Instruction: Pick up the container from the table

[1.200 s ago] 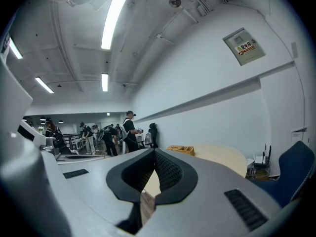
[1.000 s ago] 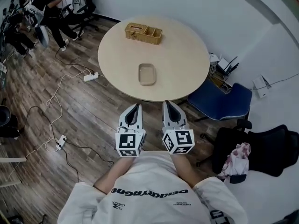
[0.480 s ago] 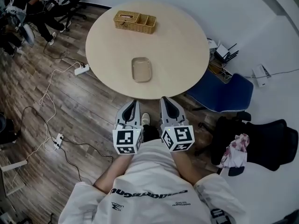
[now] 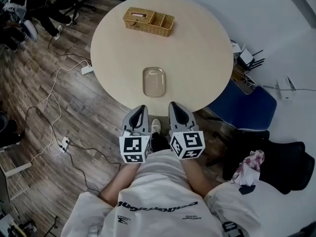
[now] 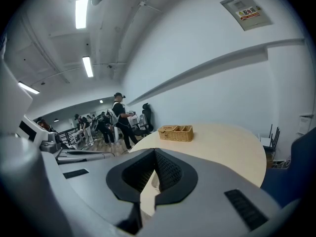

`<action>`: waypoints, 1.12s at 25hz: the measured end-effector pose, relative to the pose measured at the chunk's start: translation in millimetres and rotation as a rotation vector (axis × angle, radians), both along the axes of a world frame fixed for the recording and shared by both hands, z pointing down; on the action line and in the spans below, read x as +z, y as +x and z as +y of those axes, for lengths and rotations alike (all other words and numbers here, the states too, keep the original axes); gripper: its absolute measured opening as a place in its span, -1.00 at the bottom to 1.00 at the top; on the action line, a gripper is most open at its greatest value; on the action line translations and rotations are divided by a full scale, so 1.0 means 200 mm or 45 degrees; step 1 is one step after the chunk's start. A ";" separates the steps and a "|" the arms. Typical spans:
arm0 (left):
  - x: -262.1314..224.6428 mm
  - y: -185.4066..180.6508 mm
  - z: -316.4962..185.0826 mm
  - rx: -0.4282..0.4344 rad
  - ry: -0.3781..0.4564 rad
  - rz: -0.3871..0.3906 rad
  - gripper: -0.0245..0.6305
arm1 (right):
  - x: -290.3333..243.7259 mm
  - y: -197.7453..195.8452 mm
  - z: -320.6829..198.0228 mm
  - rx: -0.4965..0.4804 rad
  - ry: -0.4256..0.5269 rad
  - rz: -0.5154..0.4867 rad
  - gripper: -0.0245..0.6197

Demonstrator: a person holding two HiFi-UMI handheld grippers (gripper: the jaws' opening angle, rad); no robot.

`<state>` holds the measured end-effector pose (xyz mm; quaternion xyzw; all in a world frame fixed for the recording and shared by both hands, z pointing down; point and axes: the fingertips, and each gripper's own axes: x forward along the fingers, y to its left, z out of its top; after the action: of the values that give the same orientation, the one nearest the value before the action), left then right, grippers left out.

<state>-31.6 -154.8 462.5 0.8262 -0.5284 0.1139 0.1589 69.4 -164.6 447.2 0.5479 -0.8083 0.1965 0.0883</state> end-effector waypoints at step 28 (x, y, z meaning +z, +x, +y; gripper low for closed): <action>0.66 -0.03 -0.54 -0.105 -0.321 0.001 -0.87 | 0.68 0.02 -0.54 -0.004 -0.286 0.019 -0.81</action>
<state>-37.1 -263.5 595.0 0.7772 -0.5434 0.1724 0.2664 74.3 -272.2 583.2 0.5347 -0.7813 0.2818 0.1554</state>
